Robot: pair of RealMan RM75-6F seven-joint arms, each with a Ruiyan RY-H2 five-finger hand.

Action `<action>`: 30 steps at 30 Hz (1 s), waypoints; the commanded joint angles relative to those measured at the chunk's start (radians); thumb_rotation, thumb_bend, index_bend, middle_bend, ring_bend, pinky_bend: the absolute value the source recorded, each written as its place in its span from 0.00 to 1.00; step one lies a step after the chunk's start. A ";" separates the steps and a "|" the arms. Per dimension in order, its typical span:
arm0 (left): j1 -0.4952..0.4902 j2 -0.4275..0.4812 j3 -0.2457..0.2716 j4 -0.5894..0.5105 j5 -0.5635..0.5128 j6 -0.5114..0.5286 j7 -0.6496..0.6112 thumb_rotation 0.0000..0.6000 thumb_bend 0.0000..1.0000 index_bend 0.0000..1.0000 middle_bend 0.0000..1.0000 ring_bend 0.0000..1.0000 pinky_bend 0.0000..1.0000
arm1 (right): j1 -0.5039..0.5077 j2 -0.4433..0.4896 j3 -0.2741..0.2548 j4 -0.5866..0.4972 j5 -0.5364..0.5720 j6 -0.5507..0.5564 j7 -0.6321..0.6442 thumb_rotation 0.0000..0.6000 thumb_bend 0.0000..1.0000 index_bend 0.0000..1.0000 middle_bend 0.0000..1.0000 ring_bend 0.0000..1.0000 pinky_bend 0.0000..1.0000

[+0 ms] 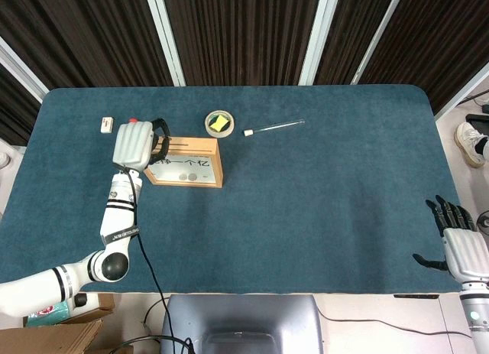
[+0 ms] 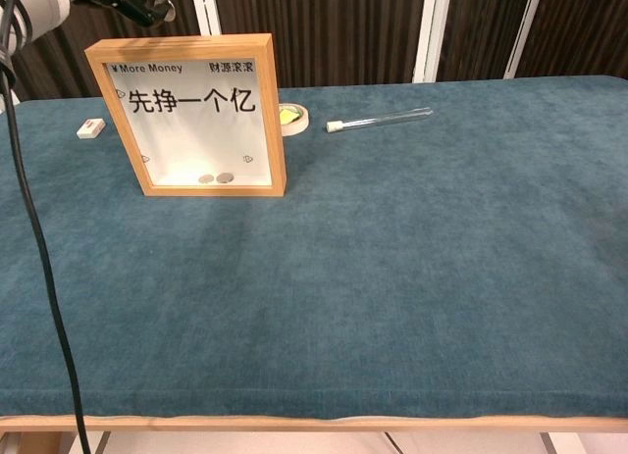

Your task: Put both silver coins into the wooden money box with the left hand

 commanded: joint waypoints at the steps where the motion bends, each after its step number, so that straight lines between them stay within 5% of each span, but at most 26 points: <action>1: -0.011 -0.014 0.008 0.027 -0.011 0.007 -0.012 1.00 0.50 0.61 1.00 1.00 1.00 | -0.001 0.001 0.000 0.000 0.000 0.001 0.001 1.00 0.12 0.00 0.00 0.00 0.00; 30: -0.025 -0.020 0.066 0.051 -0.020 0.016 -0.059 1.00 0.50 0.61 1.00 1.00 1.00 | -0.004 0.002 0.005 0.001 0.007 0.006 0.003 1.00 0.12 0.00 0.00 0.00 0.00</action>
